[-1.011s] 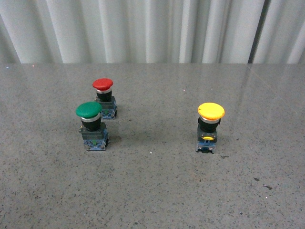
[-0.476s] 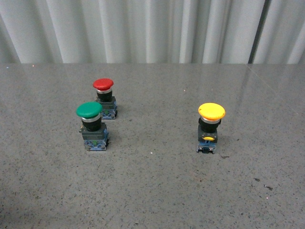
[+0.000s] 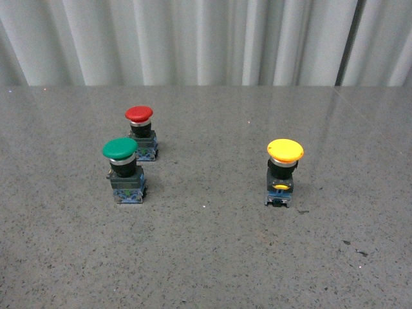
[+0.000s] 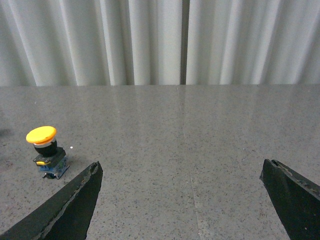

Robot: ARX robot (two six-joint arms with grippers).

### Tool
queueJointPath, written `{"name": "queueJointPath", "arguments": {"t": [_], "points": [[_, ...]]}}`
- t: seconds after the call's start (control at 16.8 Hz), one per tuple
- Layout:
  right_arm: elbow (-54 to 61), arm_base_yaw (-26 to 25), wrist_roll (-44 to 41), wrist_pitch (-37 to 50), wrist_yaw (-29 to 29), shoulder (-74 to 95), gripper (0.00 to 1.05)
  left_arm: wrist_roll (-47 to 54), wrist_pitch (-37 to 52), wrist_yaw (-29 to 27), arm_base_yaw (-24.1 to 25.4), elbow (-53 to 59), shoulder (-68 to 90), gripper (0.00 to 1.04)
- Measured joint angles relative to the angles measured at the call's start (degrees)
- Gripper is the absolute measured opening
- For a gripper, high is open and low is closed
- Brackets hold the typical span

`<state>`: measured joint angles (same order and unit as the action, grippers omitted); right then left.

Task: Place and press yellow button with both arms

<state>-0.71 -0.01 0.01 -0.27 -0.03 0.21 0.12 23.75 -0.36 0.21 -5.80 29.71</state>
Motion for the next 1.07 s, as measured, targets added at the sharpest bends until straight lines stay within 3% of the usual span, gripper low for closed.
{"name": "queueJointPath", "arguments": {"t": [1.07], "points": [[0.00, 0.00, 0.00, 0.00, 0.00, 0.00, 0.98, 0.02, -12.57, 0.35, -0.22, 5.03, -18.43, 0.02]]}}
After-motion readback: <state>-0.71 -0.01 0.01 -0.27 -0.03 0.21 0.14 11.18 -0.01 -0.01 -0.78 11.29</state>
